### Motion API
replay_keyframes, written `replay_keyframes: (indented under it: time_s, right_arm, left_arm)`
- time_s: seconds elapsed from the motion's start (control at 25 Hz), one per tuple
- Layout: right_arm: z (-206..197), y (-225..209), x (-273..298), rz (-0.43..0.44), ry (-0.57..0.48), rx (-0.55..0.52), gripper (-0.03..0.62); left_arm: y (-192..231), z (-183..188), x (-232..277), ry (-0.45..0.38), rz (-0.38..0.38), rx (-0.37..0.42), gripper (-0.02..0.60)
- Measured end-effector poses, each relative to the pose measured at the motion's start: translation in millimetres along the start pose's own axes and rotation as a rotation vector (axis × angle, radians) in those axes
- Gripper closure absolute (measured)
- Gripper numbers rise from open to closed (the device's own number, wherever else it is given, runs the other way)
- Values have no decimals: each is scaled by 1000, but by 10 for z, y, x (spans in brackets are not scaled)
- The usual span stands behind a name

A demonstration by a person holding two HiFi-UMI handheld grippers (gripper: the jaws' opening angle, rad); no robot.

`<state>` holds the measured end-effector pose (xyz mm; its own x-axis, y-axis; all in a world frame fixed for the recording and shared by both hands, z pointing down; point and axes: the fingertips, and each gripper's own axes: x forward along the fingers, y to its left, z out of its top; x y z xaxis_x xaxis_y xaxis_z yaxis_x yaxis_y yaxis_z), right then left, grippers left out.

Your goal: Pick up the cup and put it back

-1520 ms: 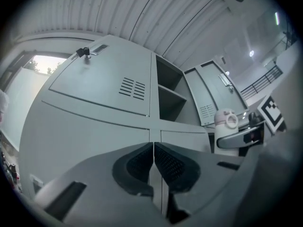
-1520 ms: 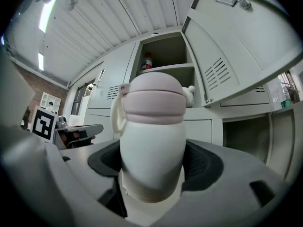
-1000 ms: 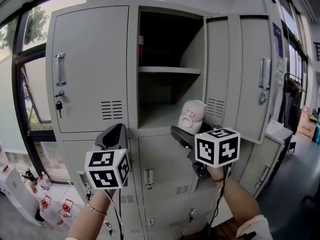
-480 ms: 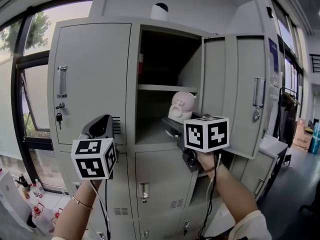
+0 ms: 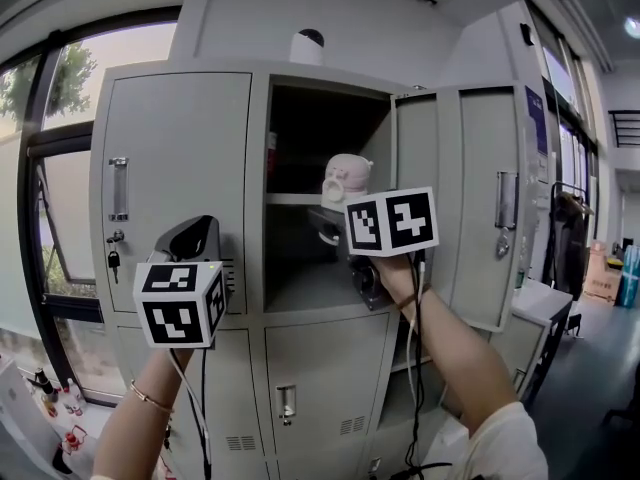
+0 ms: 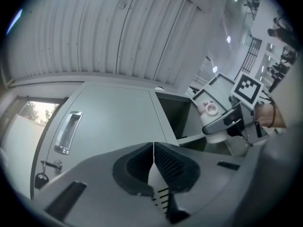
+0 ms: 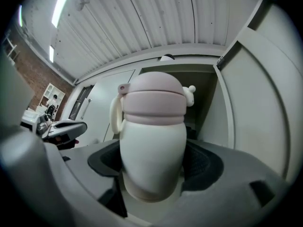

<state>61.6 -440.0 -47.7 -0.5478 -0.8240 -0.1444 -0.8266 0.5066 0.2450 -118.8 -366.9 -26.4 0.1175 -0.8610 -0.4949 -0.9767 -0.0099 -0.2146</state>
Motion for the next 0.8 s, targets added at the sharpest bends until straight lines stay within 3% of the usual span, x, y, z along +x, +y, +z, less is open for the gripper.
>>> replay_keyframes:
  time_s: [0.8]
  right_arm:
    - [452, -422, 733, -74, 7, 50, 249]
  left_arm:
    - [-45, 517, 299, -27, 10, 112, 571]
